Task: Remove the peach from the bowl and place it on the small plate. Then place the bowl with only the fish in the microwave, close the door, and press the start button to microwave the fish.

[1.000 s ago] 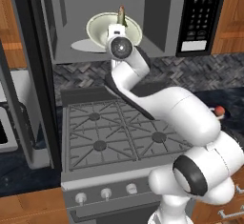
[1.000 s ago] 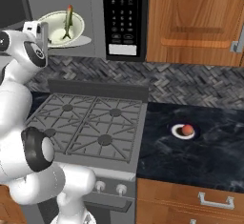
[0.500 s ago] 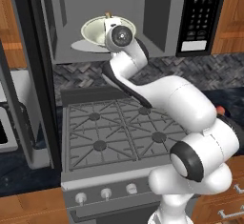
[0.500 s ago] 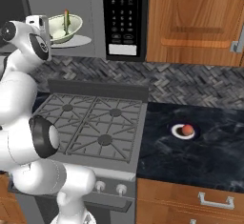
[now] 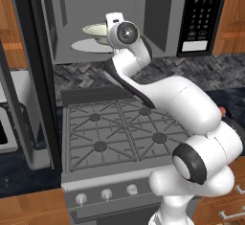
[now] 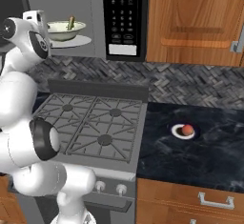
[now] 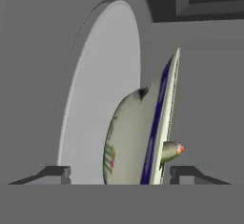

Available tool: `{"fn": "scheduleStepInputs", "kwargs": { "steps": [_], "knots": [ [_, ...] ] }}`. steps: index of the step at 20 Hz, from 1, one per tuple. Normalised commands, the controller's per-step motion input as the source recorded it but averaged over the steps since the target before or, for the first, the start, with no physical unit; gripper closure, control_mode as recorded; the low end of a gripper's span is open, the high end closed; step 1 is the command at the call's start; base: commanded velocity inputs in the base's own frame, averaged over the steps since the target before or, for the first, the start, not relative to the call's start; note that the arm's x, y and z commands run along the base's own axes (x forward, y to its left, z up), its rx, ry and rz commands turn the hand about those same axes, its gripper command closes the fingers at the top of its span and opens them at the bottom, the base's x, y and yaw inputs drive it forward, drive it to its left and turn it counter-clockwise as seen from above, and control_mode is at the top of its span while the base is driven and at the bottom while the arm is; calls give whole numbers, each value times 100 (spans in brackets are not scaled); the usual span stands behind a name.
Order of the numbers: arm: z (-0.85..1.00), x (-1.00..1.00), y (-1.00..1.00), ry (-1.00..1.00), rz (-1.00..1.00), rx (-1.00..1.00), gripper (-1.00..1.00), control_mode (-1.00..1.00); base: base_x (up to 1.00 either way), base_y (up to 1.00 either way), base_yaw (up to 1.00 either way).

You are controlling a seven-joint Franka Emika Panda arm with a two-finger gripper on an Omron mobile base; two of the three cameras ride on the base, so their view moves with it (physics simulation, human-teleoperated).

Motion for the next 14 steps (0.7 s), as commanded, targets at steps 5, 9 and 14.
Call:
{"fn": "scheduleStepInputs", "kwargs": {
  "steps": [5,9,14],
  "knots": [
    [52,-77,0,-29,1,0,-100,-100,0,0,0],
    [-24,-100,0,-30,0,-7,-100,-100,0,0,0],
    [-99,-100,4,-19,2,-29,-100,-100,0,0,0]
  ]
}}
